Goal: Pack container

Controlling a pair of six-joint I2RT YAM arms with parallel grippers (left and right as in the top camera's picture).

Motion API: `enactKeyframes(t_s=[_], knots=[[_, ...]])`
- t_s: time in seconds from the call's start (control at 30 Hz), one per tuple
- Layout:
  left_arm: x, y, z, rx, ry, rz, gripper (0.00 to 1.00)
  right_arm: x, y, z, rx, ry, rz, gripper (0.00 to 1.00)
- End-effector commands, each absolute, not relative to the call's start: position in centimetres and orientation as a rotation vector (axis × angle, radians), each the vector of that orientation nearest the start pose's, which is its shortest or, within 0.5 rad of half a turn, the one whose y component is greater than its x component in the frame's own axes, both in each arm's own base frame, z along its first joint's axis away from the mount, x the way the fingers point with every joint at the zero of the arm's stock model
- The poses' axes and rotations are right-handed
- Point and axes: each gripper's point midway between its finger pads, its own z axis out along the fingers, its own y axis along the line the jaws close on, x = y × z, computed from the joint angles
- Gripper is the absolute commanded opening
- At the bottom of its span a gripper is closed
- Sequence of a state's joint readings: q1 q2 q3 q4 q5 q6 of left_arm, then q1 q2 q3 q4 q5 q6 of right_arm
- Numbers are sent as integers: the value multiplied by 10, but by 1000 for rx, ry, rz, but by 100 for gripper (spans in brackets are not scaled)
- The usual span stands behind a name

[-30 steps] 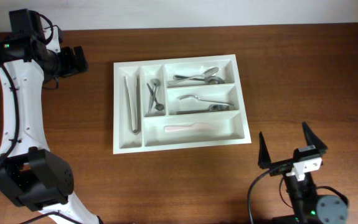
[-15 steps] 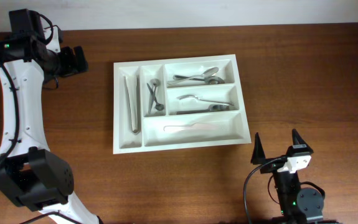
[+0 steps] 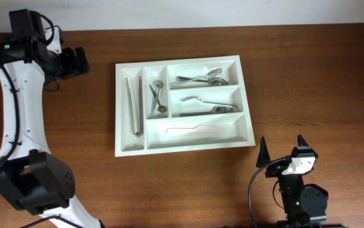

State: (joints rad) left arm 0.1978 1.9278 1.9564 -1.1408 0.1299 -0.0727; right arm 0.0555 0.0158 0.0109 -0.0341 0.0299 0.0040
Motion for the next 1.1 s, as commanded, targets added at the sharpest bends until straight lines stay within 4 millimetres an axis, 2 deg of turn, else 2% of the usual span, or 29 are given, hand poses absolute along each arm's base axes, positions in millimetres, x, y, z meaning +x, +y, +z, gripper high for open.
enactKeyframes(t_s=[0.0, 0.07, 0.5, 0.53, 0.57, 0.63, 0.73, 0.77, 0.83, 0.87, 0.9, 0.97, 1.0, 1.03, 1.07], knots=[[458, 70, 224, -327, 2617, -137, 99, 246, 4, 162, 9, 1625, 13, 99], [458, 70, 224, -327, 2617, -137, 99, 246, 4, 156, 8, 1649, 12, 99], [458, 70, 224, -328, 2618, -136, 99, 246, 4, 156, 8, 1648, 12, 99], [456, 69, 230, -324, 2604, -134, 99, 246, 4, 156, 8, 1648, 12, 99], [453, 66, 241, -313, 2582, -133, 99, 246, 4, 156, 8, 1648, 12, 99], [443, 57, 275, -276, 2507, -129, 99, 246, 4, 156, 8, 1648, 12, 99], [414, 35, 341, -198, 2355, -130, 99, 246, 4, 156, 8, 1648, 12, 99], [398, 25, 368, -164, 2290, -133, 99, 246, 4, 156, 8, 1648, 12, 99], [362, 3, 416, -89, 2163, -151, 99, 246, 4, 156, 8, 1648, 12, 99], [333, -12, 446, -37, 2074, -169, 99, 246, 4, 156, 8, 1648, 12, 99], [309, -21, 467, -2, 2006, -184, 99, 246, 4, 156, 8, 1648, 12, 98], [263, -32, 498, 46, 1889, -206, 99, 246, 4, 156, 8, 1648, 12, 99], [241, -34, 512, 62, 1832, -213, 99, 246, 4, 156, 8, 1648, 12, 99], [207, -34, 528, 71, 1750, -215, 99, 246, 4, 156, 8, 1648, 12, 99], [188, -33, 537, 74, 1704, -213, 99, 246, 4, 156, 8, 1648, 12, 99]])
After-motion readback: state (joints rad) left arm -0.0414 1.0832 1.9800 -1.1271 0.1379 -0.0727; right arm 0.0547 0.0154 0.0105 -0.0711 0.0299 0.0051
